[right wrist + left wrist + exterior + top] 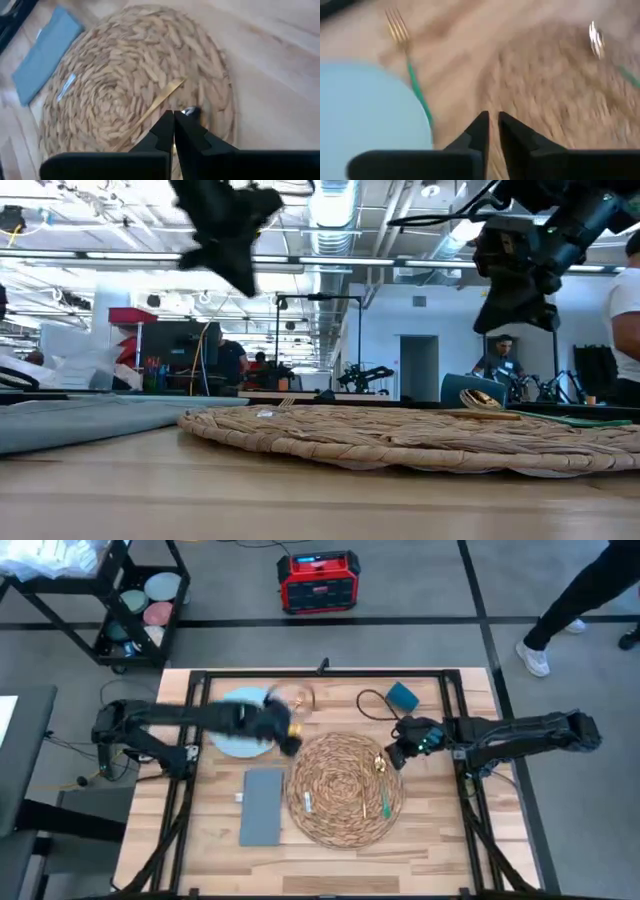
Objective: Set table place
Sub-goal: Put the green fork on the gray table napkin
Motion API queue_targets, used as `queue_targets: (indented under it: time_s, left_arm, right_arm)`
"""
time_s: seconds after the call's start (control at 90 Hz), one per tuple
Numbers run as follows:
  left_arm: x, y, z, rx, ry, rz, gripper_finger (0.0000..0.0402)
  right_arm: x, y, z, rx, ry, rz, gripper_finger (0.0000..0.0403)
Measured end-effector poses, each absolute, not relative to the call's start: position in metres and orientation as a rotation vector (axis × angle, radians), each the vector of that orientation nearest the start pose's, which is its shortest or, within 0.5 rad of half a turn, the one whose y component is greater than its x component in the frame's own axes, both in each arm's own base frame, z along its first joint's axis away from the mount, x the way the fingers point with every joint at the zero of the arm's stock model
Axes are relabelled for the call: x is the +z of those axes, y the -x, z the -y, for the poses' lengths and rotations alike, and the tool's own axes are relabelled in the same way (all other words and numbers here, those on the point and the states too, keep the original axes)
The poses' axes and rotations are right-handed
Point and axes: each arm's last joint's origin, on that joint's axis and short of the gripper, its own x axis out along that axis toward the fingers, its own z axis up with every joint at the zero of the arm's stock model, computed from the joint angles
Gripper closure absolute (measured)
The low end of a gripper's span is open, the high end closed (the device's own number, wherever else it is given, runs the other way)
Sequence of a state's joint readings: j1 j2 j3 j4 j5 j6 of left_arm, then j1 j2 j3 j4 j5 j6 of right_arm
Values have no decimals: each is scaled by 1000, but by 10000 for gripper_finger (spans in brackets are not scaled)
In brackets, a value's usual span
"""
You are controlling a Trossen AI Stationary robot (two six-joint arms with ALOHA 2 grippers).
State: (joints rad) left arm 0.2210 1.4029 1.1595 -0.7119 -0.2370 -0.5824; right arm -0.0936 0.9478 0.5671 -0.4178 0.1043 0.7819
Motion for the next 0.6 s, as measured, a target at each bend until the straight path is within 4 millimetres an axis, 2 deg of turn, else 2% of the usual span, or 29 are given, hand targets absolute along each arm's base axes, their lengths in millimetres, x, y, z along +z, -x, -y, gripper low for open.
queue_targets:
  time_s: [0.111, 0.211, 0.3, 0.378, 0.5, 0.6]
  left_arm:
    - [276, -265, -123, 689, 560, -841, 302]
    - [259, -262, -159, 618, 622, -877, 267]
    - [236, -269, -178, 522, 653, -935, 249]
    - [221, -282, -189, 462, 626, -1000, 243]
    - [213, -309, -204, 424, 565, -1081, 242]
    - [205, -325, -211, 475, 474, -1218, 242]
  right_arm:
    - [213, -181, 25, -518, -752, -674, 403]
    - [214, -181, 29, -535, -758, -665, 403]
    - [214, -180, 34, -557, -768, -654, 403]
    - [214, -180, 37, -571, -774, -647, 403]
    - [214, -179, 40, -584, -785, -643, 403]
    - [214, -178, 42, -586, -792, -643, 403]
